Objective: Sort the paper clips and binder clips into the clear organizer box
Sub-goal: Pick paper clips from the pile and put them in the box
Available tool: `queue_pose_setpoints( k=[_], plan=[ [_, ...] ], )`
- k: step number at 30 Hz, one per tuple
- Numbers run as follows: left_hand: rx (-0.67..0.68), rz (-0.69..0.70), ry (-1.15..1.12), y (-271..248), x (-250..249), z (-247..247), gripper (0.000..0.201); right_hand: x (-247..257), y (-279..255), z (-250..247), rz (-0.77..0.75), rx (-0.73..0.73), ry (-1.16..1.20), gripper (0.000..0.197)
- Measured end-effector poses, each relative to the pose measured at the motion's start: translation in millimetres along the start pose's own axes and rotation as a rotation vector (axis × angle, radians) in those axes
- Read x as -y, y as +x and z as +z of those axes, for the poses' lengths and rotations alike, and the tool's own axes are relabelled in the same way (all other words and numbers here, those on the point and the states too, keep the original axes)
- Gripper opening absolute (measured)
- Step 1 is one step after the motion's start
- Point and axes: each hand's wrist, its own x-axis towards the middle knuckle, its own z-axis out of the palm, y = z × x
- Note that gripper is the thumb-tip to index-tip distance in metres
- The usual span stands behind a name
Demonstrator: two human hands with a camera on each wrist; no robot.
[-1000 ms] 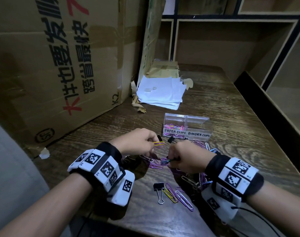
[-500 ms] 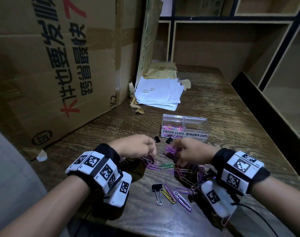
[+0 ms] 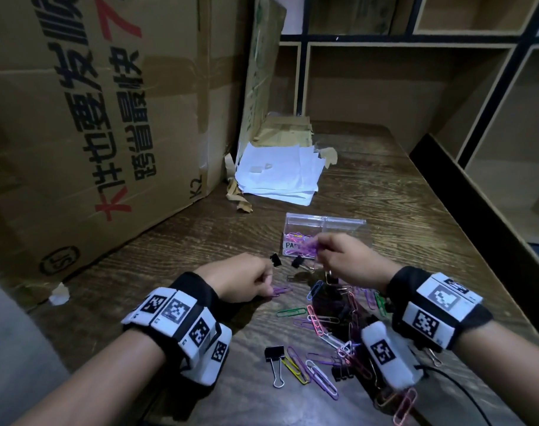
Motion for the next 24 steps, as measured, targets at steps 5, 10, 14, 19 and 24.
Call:
queue_pose_setpoints(
  k=[5, 10, 14, 19, 24],
  plan=[
    [-0.249, 0.039, -0.243, 23.1, -14.3, -29.7, 0.010, 4.9, 25.1, -20.6, -0.075, -0.226, -0.253, 0.038],
    [-0.500, 0.020, -0.303, 66.7, -29.8, -53.4, 0.006, 2.0, 44.0, -22.2, -0.060, -0.169, -0.305, 0.040],
    [-0.481, 0.001, -0.233, 89.5, -38.7, -50.6, 0.009, -2.7, 33.6, -29.0, -0.117, -0.239, -0.326, 0.032],
    [-0.466, 0.058, -0.258, 96.0, -47.4, -41.0, 0.020, 2.9, -5.1, -36.2, -0.112, -0.066, -0.371, 0.017],
    [-0.328, 0.082, -0.272, 84.4, -52.1, -35.6, 0.023, 3.2, -32.8, -13.9, -0.089, 0.343, -0.411, 0.043]
  ],
)
